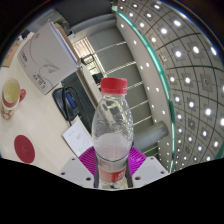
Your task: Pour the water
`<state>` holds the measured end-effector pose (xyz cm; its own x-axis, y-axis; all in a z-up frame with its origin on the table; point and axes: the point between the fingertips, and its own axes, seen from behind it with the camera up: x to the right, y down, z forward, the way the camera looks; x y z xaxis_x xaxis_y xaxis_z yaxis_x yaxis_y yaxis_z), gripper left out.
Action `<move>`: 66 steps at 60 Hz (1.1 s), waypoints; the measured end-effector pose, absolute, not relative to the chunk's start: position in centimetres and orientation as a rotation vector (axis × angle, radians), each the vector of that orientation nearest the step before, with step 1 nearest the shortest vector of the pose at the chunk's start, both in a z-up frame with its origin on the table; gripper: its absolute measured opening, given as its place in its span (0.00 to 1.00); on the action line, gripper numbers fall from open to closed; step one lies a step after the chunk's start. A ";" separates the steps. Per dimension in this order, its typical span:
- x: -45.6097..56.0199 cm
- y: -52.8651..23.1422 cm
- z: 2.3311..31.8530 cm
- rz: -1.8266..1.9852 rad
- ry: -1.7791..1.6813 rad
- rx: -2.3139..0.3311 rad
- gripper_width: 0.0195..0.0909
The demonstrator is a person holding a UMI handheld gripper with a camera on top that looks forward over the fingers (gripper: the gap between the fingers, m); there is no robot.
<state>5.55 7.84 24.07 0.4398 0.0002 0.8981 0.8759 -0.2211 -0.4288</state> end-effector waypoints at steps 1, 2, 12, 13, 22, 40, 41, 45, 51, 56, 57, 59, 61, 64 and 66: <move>4.7 7.7 24.2 -1.017 -0.827 -1.557 0.25; 3.8 7.7 24.2 -1.046 -0.868 -1.530 0.25; -3.7 7.4 22.6 -1.304 -1.233 -1.244 0.25; -4.2 7.4 22.4 -1.325 -1.262 -1.220 0.26; -7.9 7.2 19.9 -1.459 -1.483 -1.033 0.26; -9.9 7.9 19.2 -1.497 -1.585 -0.928 0.25; -9.8 7.9 19.3 -1.486 -1.575 -0.943 0.26; -9.2 7.6 19.8 -1.408 -1.514 -1.029 0.26; -8.6 6.8 20.5 -1.197 -1.351 -1.242 0.26; -8.6 6.0 20.8 -0.940 -1.156 -1.442 0.26; -8.6 5.8 20.9 -0.876 -1.114 -1.481 0.26; -8.3 5.4 21.3 -0.784 -1.026 -1.539 0.26; -8.2 5.1 21.3 -0.683 -0.939 -1.600 0.26; -8.9 4.7 20.7 -0.506 -0.807 -1.680 0.26; -8.8 4.3 20.4 -0.378 -0.736 -1.731 0.26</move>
<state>-8.78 4.32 20.37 0.7508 0.2786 0.5989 0.6491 -0.1433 -0.7471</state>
